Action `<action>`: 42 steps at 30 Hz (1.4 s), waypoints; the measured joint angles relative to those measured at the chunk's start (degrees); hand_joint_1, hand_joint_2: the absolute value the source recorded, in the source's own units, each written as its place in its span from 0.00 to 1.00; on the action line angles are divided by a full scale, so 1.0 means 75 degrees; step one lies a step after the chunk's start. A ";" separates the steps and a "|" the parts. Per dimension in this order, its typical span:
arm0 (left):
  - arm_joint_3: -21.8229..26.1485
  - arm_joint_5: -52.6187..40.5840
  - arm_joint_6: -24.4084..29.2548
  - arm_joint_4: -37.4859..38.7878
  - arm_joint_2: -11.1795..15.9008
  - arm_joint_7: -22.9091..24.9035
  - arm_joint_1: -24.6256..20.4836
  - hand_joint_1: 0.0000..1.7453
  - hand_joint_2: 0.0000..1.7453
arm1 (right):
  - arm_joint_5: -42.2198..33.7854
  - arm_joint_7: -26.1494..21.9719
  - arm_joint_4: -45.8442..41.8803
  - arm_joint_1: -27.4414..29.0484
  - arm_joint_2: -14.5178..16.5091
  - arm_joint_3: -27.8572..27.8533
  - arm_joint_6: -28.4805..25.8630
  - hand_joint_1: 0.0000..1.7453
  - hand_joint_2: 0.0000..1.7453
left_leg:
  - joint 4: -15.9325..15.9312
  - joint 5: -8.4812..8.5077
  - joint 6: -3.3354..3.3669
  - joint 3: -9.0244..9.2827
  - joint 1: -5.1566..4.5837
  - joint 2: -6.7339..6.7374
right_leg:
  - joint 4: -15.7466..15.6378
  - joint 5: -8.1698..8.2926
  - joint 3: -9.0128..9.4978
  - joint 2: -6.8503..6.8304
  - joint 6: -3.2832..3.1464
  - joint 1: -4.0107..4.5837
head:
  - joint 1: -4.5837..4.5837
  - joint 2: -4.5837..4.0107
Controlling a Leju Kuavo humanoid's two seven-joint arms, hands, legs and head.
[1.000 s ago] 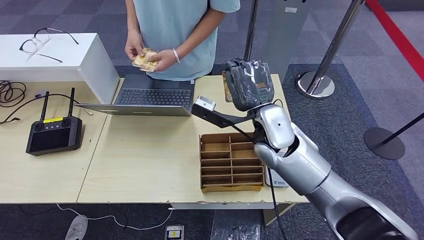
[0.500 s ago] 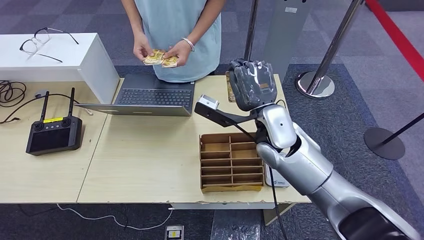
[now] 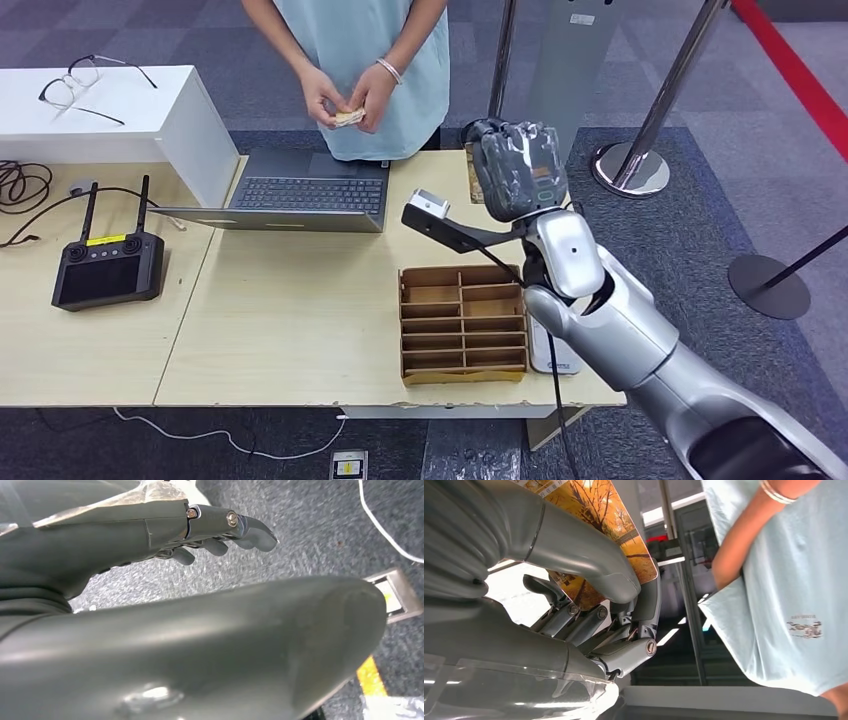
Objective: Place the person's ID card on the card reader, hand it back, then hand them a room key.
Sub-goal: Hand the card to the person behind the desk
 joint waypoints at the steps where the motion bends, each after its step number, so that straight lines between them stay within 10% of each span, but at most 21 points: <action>1: 0.0000 -0.0009 -0.0029 0.0000 -0.0022 0.0046 0.0005 0.00 0.00 | 0.0015 0.0020 -0.0031 0.0013 -0.0033 -0.0012 0.0026 1.00 1.00 | 0.0000 0.0000 0.0000 0.0000 0.0000 0.0000 | 0.0000 0.0000 0.0000 0.0000 0.0000 0.0000 | 0.0001 0.0000; 31: 0.0006 -0.0065 -0.0029 0.0003 -0.0130 0.0253 0.0019 0.00 0.00 | -0.0090 -0.0102 -0.0140 0.0360 -0.0168 -0.0071 -0.0183 0.99 1.00 | 0.0000 0.0000 0.0000 -0.0005 0.0000 0.0000 | 0.0001 0.0000 -0.0003 0.0000 0.0000 0.0001 | 0.0001 0.0000; 36: 0.0005 -0.0137 -0.0130 0.0003 -0.0088 0.0422 0.0016 0.00 0.00 | -0.0023 -0.0016 -0.0140 0.0566 -0.0168 -0.0146 -0.0392 0.10 1.00 | 0.0000 0.0000 0.0000 -0.0006 0.0000 0.0000 | 0.0001 0.0000 -0.0003 0.0000 0.0000 0.0001 | 0.0000 0.0000; 42: 0.0000 -0.0192 -0.0124 0.0003 -0.0009 0.0468 0.0009 0.00 0.00 | 0.0085 0.0037 -0.0140 0.0853 -0.0173 -0.0265 -0.0741 0.00 1.00 | 0.0000 0.0000 0.0000 -0.0005 0.0001 0.0000 | 0.0001 0.0000 -0.0003 0.0000 0.0000 0.0001 | 0.0000 0.0000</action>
